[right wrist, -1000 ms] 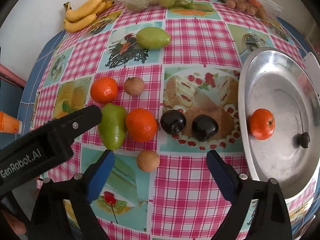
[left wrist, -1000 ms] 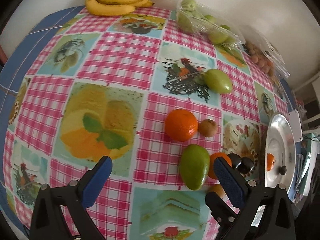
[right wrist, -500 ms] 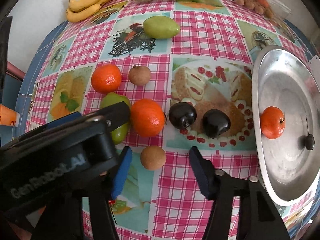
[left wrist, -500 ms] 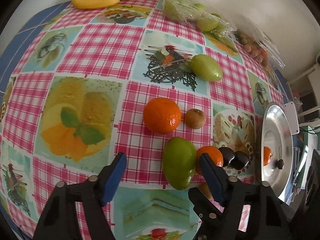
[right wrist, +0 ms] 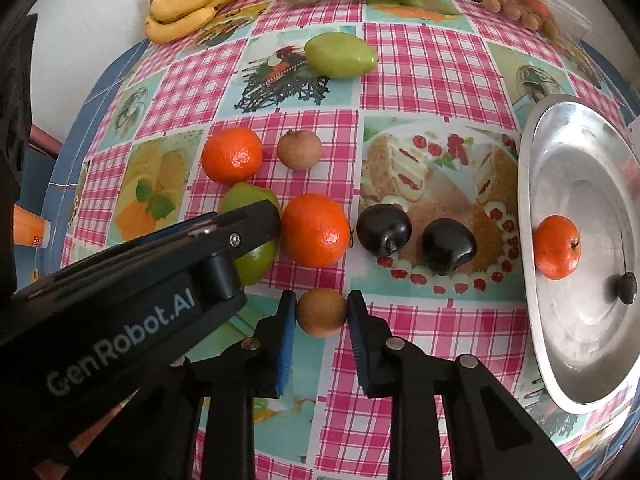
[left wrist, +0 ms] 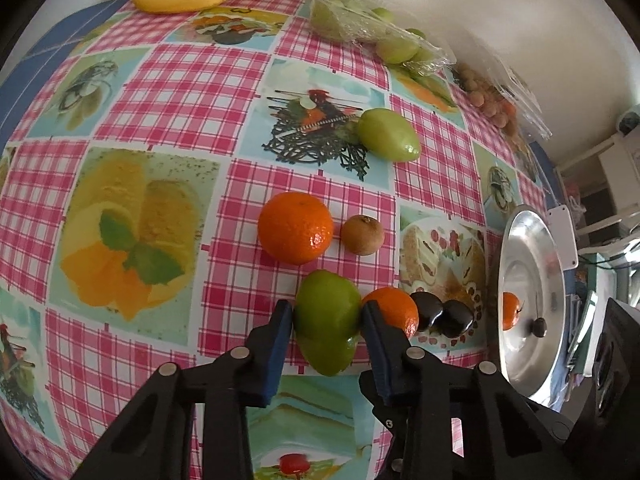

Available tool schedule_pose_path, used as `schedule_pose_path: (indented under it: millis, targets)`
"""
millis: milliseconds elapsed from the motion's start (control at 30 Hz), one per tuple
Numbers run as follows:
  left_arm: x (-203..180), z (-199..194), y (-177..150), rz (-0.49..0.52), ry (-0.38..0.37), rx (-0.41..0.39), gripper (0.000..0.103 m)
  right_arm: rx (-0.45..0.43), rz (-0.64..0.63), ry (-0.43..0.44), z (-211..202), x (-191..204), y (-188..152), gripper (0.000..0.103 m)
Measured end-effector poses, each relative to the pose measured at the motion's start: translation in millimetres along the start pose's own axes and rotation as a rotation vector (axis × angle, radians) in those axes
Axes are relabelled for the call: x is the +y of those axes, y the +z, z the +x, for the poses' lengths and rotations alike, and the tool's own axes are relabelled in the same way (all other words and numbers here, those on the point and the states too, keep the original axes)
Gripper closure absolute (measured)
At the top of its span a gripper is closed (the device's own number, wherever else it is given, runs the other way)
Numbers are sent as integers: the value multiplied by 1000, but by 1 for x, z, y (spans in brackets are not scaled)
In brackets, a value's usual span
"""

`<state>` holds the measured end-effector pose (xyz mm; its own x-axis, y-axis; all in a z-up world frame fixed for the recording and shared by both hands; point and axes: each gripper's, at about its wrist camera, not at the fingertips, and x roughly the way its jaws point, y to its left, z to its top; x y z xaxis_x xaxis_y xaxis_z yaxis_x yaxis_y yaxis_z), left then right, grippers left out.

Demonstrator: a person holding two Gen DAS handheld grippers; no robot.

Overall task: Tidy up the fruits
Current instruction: 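Grasp a brown kiwi with the right tool while the left tool grasps a green mango, then carry the kiwi over the steel bowl with the right tool while the left tool carries the mango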

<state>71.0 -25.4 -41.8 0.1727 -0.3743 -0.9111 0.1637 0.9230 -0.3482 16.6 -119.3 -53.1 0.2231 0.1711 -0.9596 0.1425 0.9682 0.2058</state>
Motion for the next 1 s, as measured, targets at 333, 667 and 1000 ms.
schedule_pose_path:
  millis: [333,667,1000]
  targets:
    - [14,-9,3,-44,5,-27,63,0,1,6,-5,-6,-2,76]
    - [3,1,0,-21,-18,8,64,1,3,4,-2,-3,-2,76]
    - [7,-19,5,-38,-18,-55,64,-74,24,27,-29,-10,0,76]
